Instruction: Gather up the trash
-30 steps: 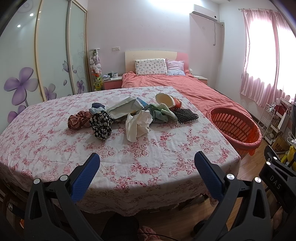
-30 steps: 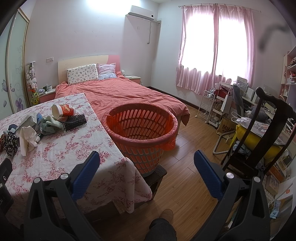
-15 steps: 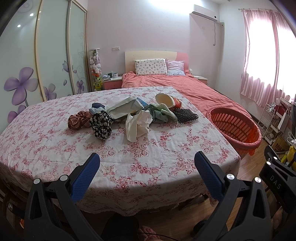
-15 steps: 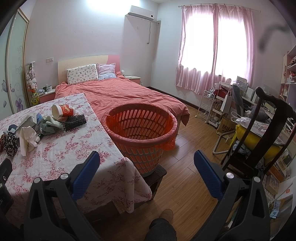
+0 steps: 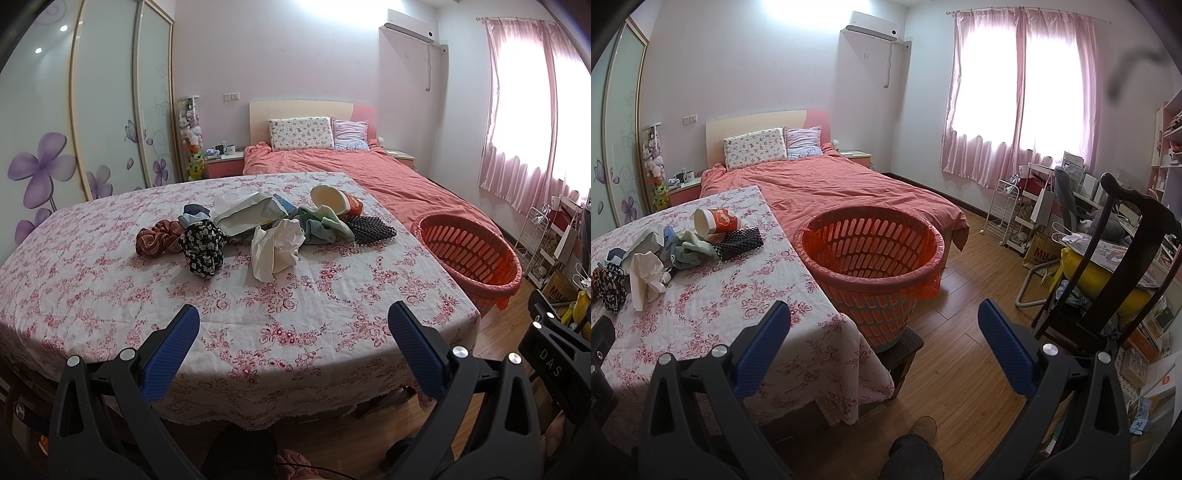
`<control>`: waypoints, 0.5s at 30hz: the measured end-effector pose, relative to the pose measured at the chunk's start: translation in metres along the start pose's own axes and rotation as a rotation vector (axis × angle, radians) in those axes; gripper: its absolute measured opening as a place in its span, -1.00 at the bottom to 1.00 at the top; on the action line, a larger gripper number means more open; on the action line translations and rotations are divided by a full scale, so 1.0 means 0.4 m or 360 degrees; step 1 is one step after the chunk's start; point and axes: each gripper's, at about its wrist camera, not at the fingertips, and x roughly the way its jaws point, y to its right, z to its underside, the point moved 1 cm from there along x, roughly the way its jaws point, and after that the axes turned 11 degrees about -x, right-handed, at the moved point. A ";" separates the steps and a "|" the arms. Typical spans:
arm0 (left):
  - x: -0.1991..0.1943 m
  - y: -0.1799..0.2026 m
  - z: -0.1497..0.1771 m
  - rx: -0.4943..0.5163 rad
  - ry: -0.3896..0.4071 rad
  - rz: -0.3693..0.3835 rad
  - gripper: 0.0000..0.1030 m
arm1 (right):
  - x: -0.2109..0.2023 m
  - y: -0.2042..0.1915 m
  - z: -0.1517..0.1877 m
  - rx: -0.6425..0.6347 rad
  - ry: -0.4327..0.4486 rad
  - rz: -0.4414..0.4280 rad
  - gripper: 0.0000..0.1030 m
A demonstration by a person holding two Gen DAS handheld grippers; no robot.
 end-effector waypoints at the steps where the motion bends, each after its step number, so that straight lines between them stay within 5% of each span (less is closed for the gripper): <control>1: 0.000 0.000 0.000 -0.0001 -0.0001 0.0000 0.95 | 0.000 0.000 0.000 0.0001 0.0000 -0.0001 0.92; 9: 0.026 -0.054 -0.018 -0.0071 -0.0001 -0.0079 0.96 | 0.007 -0.032 -0.020 -0.0010 0.0016 -0.0105 0.92; 15: 0.054 -0.142 -0.043 -0.0184 -0.0018 -0.0143 0.96 | 0.021 -0.118 -0.058 -0.0047 0.0044 -0.0322 0.92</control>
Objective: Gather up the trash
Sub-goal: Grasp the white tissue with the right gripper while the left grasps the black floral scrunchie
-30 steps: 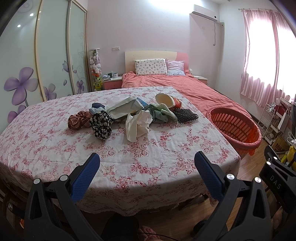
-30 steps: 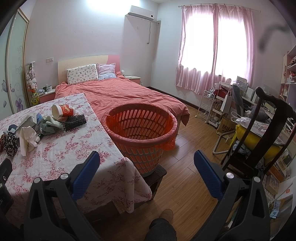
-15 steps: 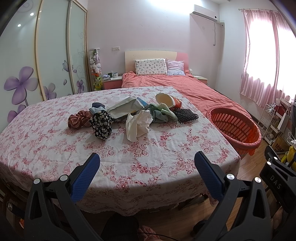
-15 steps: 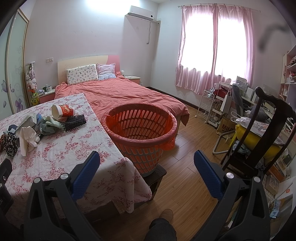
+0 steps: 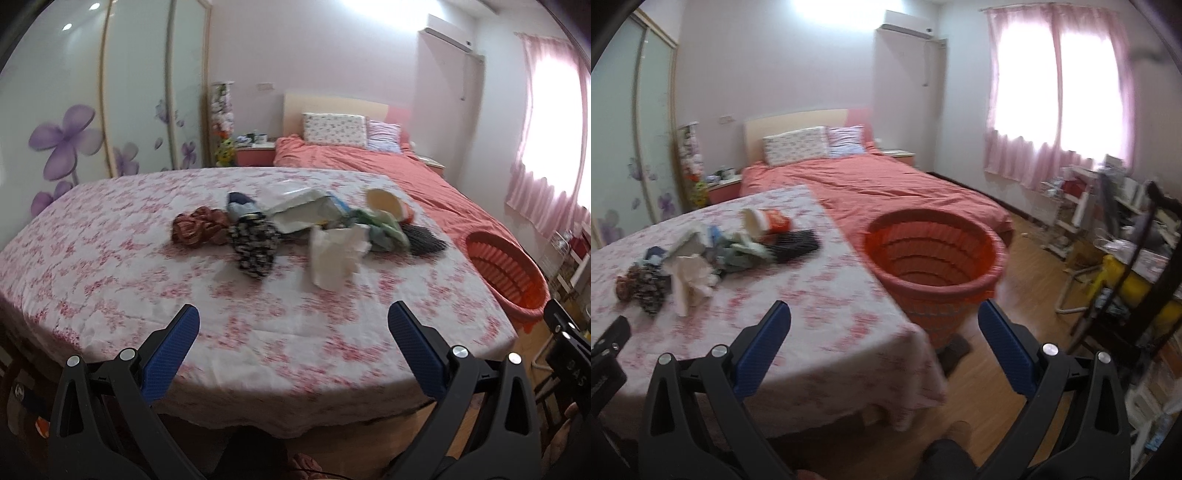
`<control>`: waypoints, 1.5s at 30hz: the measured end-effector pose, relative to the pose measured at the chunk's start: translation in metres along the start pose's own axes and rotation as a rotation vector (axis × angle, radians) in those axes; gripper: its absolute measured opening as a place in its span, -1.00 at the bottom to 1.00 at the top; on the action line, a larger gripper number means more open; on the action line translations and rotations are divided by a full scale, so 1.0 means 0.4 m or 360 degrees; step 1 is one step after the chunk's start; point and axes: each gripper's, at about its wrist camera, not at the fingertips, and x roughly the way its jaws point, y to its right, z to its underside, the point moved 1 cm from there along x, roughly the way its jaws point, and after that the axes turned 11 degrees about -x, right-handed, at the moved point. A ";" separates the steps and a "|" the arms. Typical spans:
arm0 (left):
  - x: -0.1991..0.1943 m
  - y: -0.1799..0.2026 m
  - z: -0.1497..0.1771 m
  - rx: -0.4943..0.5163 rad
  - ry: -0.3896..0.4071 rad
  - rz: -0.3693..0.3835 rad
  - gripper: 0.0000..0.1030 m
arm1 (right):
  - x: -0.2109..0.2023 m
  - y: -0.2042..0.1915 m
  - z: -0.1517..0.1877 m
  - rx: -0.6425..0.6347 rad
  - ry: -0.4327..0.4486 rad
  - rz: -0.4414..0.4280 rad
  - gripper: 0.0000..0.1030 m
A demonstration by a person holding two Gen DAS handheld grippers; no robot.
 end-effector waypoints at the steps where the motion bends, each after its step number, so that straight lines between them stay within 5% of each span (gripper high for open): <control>1: 0.010 -0.022 -0.010 -0.0030 -0.0001 -0.0025 0.96 | 0.008 -0.023 -0.011 -0.0002 0.0003 -0.0059 0.92; 16: 0.093 -0.191 -0.093 -0.0179 0.0001 -0.0123 0.96 | 0.148 -0.332 -0.138 -0.0068 -0.0034 -0.0626 0.76; 25: 0.130 -0.251 -0.106 -0.0222 -0.0046 -0.0099 0.95 | 0.267 -0.453 -0.138 -0.0148 -0.0202 -0.0713 0.57; 33: 0.158 -0.261 -0.110 -0.0242 -0.0078 -0.0032 0.96 | 0.325 -0.496 -0.110 -0.0201 -0.0307 -0.0777 -0.26; 45: 0.216 -0.190 -0.137 -0.0227 -0.0150 0.0098 0.96 | 0.260 -0.386 -0.108 -0.0177 -0.0201 -0.0719 -0.36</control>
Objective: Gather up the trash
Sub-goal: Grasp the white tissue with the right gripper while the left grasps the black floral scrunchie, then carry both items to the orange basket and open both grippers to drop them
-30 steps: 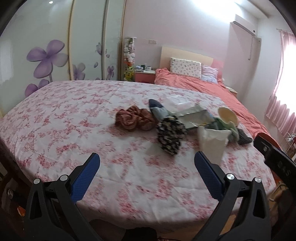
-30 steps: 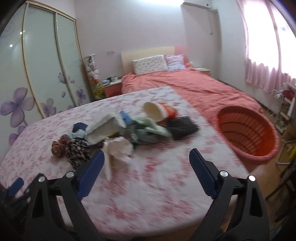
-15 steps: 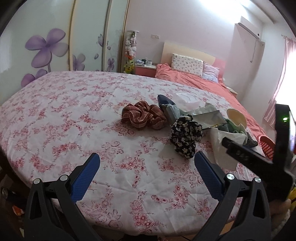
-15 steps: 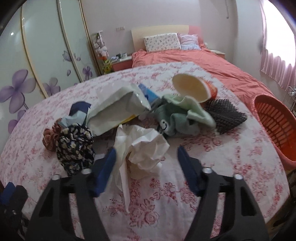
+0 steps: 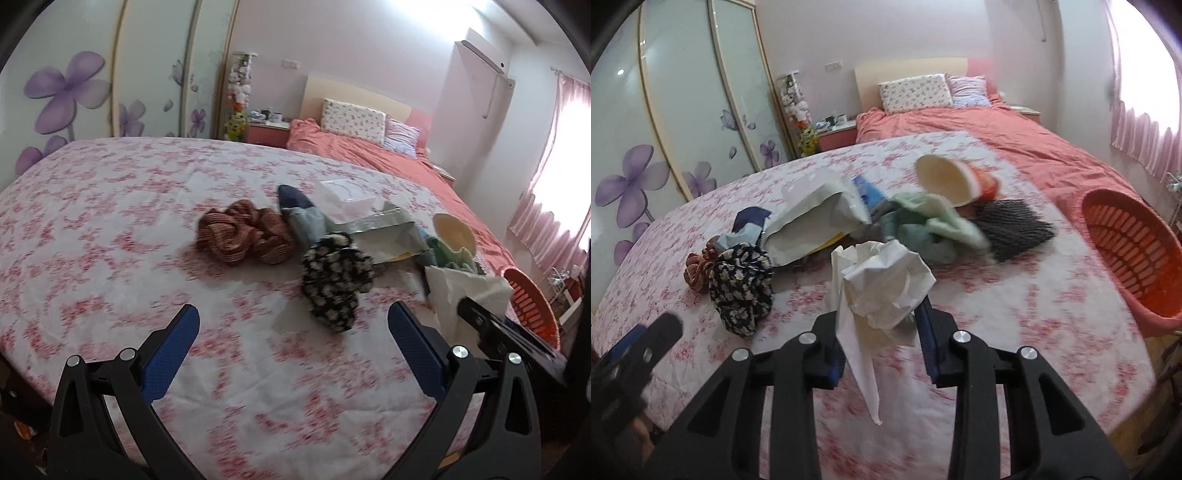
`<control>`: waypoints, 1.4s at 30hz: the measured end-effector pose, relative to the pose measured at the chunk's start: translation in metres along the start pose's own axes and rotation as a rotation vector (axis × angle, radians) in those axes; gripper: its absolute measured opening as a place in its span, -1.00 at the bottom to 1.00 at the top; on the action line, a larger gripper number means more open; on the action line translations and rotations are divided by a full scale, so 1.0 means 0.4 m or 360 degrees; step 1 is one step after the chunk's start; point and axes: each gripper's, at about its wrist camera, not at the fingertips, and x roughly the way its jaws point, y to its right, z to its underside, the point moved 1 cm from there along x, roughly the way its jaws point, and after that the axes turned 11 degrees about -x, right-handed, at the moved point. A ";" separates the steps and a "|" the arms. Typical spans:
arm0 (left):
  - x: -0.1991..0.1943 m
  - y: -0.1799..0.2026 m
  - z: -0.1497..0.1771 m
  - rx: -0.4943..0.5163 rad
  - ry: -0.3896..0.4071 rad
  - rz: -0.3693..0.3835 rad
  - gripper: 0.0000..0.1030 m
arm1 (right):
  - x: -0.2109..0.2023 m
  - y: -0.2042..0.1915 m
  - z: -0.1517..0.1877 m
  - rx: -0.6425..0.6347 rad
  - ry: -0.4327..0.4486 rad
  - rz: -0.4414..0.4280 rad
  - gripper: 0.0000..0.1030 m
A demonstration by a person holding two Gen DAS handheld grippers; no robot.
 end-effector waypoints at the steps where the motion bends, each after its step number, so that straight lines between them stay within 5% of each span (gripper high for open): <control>1: 0.006 0.006 -0.002 -0.0002 -0.0002 0.0007 0.95 | -0.013 0.012 0.004 0.0002 0.0008 0.0022 -0.36; 6: 0.056 0.053 -0.020 0.0036 -0.0005 -0.0008 0.85 | -0.053 0.073 0.018 0.0030 0.0022 0.0101 -0.36; 12: 0.147 0.087 -0.022 0.0132 -0.0123 -0.0096 0.45 | -0.069 0.109 0.024 0.0070 0.0023 0.0122 -0.36; 17: 0.155 0.084 -0.016 0.0124 -0.0197 -0.0056 -0.45 | -0.081 0.134 0.035 0.0094 0.0029 0.0138 -0.36; 20: 0.126 0.082 -0.018 0.0124 -0.0173 0.0008 -0.63 | -0.096 0.153 0.037 0.0113 0.0048 0.0149 -0.36; 29: 0.028 0.162 -0.041 0.0176 -0.0105 0.0175 -0.65 | -0.156 0.225 0.032 0.0189 0.0129 0.0214 -0.35; 42: -0.031 0.485 0.006 0.0381 -0.0166 0.0633 -0.65 | -0.258 0.472 0.006 0.0415 0.0281 0.0483 -0.35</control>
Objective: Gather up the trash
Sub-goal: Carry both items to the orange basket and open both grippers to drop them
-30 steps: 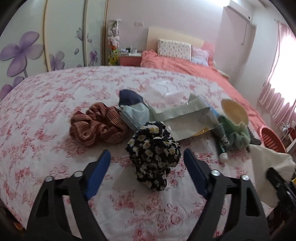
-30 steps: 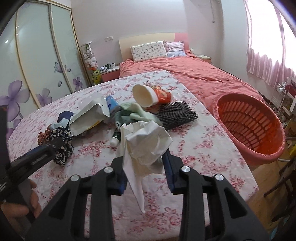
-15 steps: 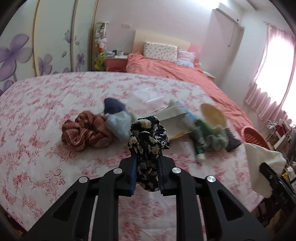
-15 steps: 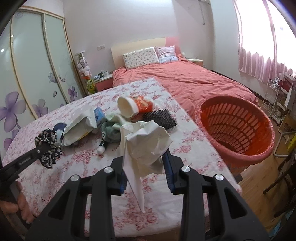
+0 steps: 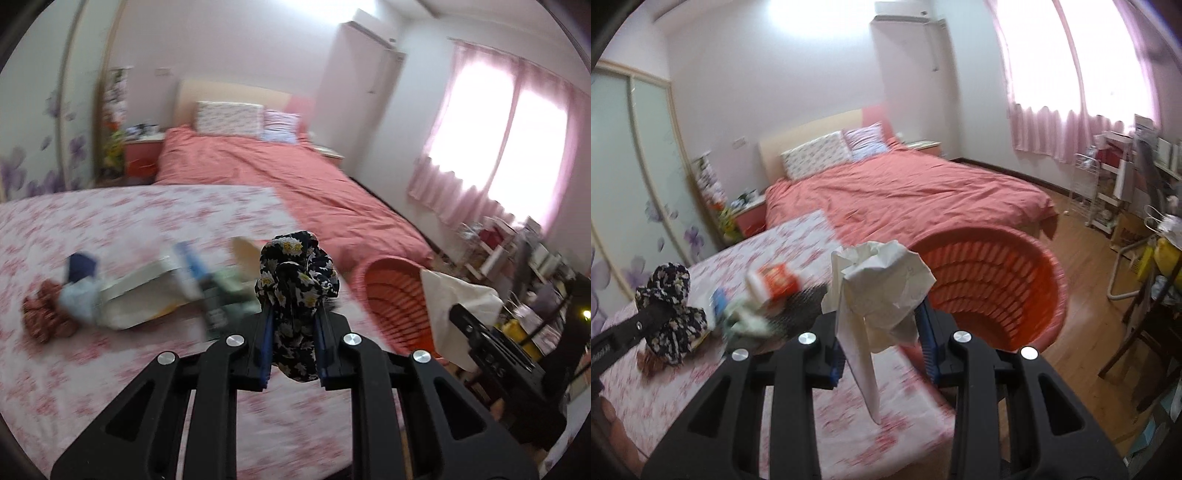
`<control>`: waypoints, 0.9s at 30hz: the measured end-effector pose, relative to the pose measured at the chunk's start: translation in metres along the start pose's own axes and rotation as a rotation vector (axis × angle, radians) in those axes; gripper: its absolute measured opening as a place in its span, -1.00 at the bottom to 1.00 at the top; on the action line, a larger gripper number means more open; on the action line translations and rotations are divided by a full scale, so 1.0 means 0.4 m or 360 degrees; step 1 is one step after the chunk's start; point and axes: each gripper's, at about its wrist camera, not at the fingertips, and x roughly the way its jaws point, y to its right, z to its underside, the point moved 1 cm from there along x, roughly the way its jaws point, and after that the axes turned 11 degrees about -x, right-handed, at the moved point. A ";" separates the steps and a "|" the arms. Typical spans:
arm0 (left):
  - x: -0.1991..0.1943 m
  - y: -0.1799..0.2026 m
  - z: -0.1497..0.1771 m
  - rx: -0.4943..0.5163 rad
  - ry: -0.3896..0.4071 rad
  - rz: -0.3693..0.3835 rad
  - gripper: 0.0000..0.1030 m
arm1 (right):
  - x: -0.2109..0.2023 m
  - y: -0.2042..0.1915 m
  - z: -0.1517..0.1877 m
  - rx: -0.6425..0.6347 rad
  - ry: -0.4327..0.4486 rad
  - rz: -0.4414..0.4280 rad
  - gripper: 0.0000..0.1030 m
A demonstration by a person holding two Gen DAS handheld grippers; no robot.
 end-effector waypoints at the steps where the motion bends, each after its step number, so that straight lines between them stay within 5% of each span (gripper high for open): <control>1: 0.008 0.012 0.001 0.0014 -0.0013 0.0025 -0.65 | 0.002 0.017 -0.004 0.0016 0.0007 0.0014 -0.35; 13: 0.203 0.209 0.037 0.0158 -0.0211 0.0283 -0.65 | 0.081 0.222 -0.037 0.0207 0.0041 0.0154 -0.35; 27: 0.338 0.323 0.078 0.0231 -0.0374 0.0334 -0.65 | 0.201 0.335 -0.028 0.0314 0.0012 0.0155 -0.35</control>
